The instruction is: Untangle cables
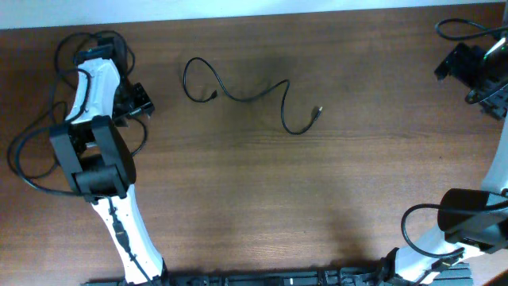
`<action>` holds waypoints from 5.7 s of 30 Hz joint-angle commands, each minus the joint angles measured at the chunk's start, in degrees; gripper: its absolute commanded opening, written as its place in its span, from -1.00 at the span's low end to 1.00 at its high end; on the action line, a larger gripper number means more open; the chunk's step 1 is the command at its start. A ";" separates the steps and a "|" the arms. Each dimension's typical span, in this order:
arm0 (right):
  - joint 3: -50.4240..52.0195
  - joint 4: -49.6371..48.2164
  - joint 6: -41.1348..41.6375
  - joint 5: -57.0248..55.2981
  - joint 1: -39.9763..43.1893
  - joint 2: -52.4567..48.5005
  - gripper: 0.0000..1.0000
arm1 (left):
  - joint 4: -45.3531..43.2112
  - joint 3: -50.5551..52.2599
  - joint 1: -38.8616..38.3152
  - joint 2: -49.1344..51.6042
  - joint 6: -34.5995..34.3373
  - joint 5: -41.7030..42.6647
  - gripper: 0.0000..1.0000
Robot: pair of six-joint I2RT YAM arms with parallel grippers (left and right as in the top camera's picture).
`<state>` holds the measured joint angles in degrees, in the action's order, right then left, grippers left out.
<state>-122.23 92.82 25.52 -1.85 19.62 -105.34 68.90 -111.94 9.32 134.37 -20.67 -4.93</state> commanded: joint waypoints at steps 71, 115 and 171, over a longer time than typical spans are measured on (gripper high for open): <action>0.20 -0.04 0.44 0.09 -0.20 -0.04 0.97 | 11.80 3.19 18.12 -0.02 -3.17 0.90 -1.00; 0.20 -0.04 0.44 0.09 -0.20 -0.04 0.97 | 6.67 -42.10 -40.94 6.99 -0.31 -17.42 -1.00; 0.20 -0.04 0.44 0.07 -0.20 -0.04 0.97 | 2.23 -10.36 -13.29 -14.80 -3.21 25.81 -1.00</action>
<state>-122.21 92.79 25.50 -1.85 19.62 -105.34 71.29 -121.82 -5.69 117.34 -25.04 25.67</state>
